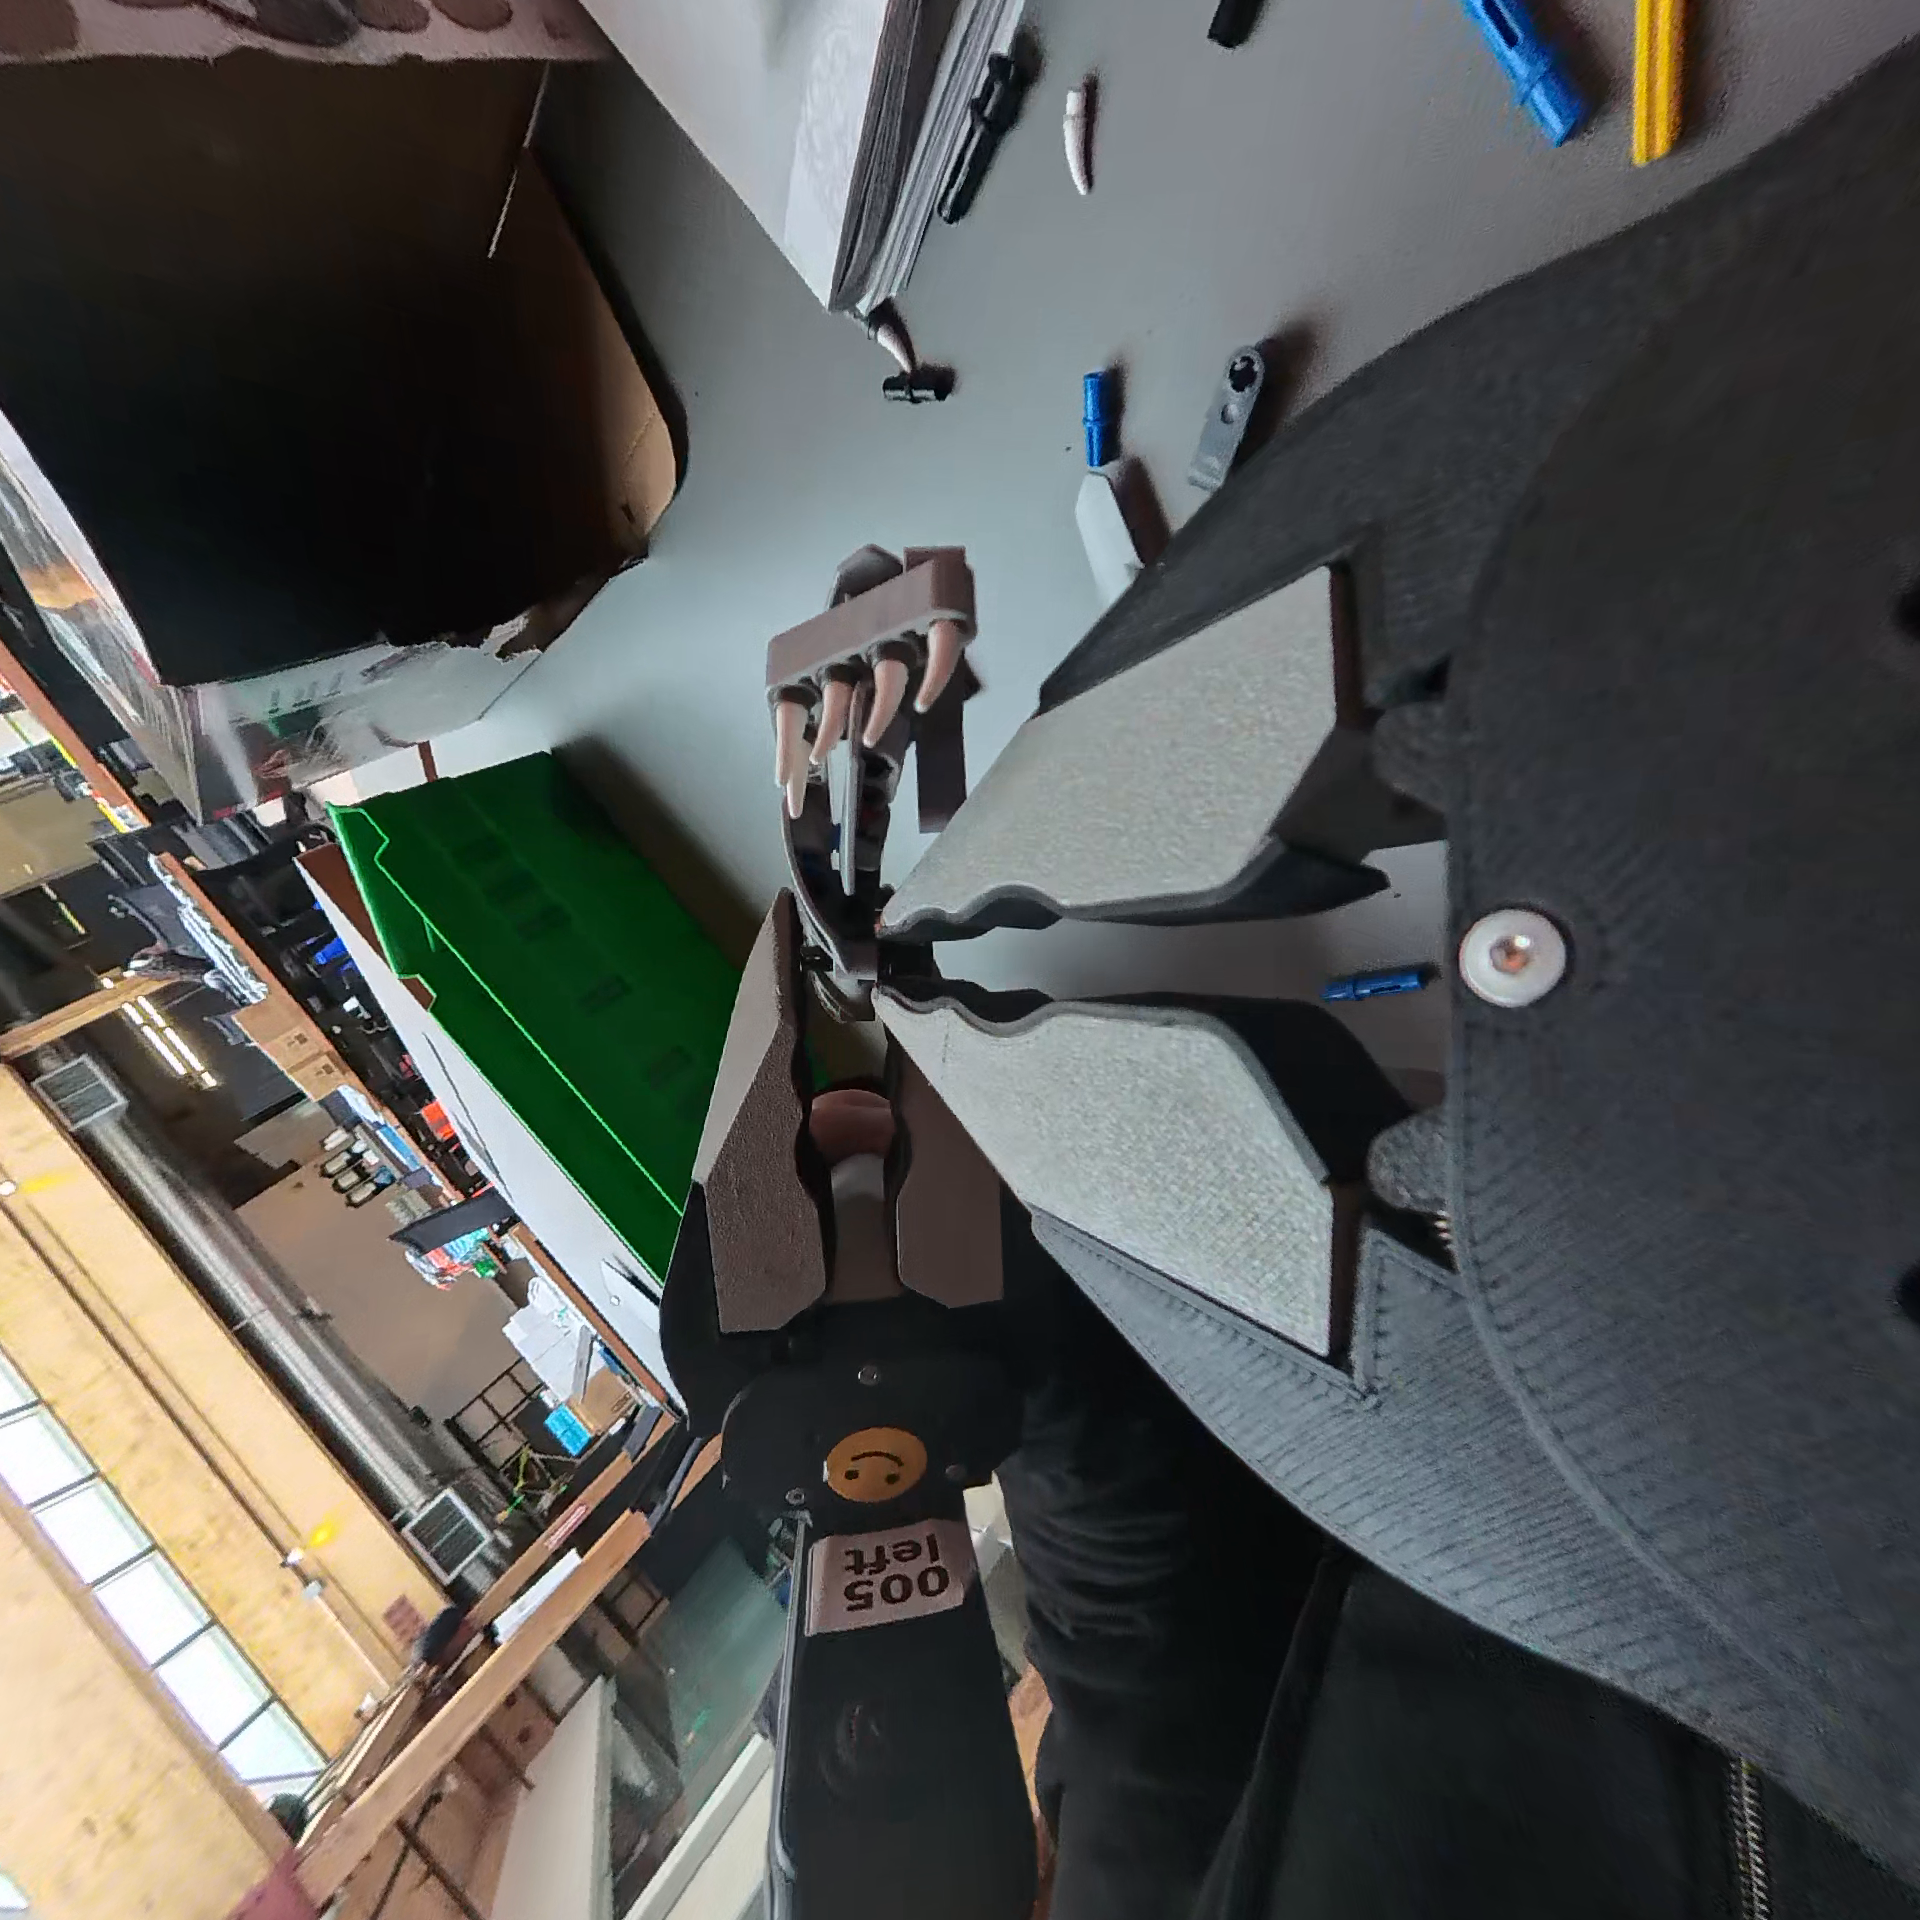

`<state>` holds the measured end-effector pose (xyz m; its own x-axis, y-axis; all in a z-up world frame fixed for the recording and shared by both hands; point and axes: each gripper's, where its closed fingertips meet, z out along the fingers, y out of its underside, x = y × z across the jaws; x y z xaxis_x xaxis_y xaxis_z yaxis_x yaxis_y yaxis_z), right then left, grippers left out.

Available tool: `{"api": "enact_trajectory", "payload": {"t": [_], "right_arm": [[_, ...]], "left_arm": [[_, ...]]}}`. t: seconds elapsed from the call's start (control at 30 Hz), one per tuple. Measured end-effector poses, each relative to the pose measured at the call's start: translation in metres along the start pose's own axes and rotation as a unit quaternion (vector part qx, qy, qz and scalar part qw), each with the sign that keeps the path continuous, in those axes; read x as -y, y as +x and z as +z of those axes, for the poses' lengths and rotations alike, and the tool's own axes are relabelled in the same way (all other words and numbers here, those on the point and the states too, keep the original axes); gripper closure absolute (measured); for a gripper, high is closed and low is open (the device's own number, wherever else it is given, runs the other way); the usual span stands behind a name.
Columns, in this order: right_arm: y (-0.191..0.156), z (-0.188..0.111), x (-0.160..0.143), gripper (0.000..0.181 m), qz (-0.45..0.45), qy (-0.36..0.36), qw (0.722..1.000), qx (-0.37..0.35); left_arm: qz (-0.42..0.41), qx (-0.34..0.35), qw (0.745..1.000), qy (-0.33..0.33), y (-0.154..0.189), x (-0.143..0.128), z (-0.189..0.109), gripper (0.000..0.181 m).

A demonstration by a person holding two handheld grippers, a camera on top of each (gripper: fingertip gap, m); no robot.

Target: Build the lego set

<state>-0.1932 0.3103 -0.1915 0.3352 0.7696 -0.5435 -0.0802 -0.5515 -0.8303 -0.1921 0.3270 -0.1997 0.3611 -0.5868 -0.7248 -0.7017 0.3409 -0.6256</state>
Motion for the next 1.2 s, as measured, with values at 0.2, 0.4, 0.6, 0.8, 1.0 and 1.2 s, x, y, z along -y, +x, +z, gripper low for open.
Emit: {"api": "enact_trajectory", "payload": {"t": [0.2, 0.4, 0.6, 0.8, 1.0, 1.2], "right_arm": [[0.000, -0.002, -0.013, 0.179, -0.068, -0.078, 0.994, 0.028], [0.007, -0.007, -0.026, 0.179, -0.146, -0.204, 0.968, 0.001], [0.006, -0.013, -0.023, 0.179, -0.146, -0.256, 0.956, 0.007], [0.012, -0.021, -0.032, 0.180, -0.192, -0.321, 0.927, -0.029], [0.013, -0.019, -0.023, 0.179, -0.228, -0.290, 0.928, -0.051], [-0.008, -0.015, -0.005, 0.169, -0.153, -0.138, 0.978, 0.012]], "left_arm": [[0.021, -0.035, 0.999, 0.005, 0.008, -0.002, -0.002, 0.167], [0.050, -0.054, 0.997, -0.001, 0.017, -0.004, 0.000, 0.168], [0.082, -0.009, 0.997, 0.000, 0.010, 0.004, -0.001, 0.167], [0.109, -0.012, 0.994, -0.012, 0.019, 0.004, 0.005, 0.167], [0.098, 0.004, 0.995, -0.015, 0.015, 0.006, 0.007, 0.167], [0.042, 0.030, 0.998, 0.020, 0.002, 0.023, -0.002, 0.167]]}}
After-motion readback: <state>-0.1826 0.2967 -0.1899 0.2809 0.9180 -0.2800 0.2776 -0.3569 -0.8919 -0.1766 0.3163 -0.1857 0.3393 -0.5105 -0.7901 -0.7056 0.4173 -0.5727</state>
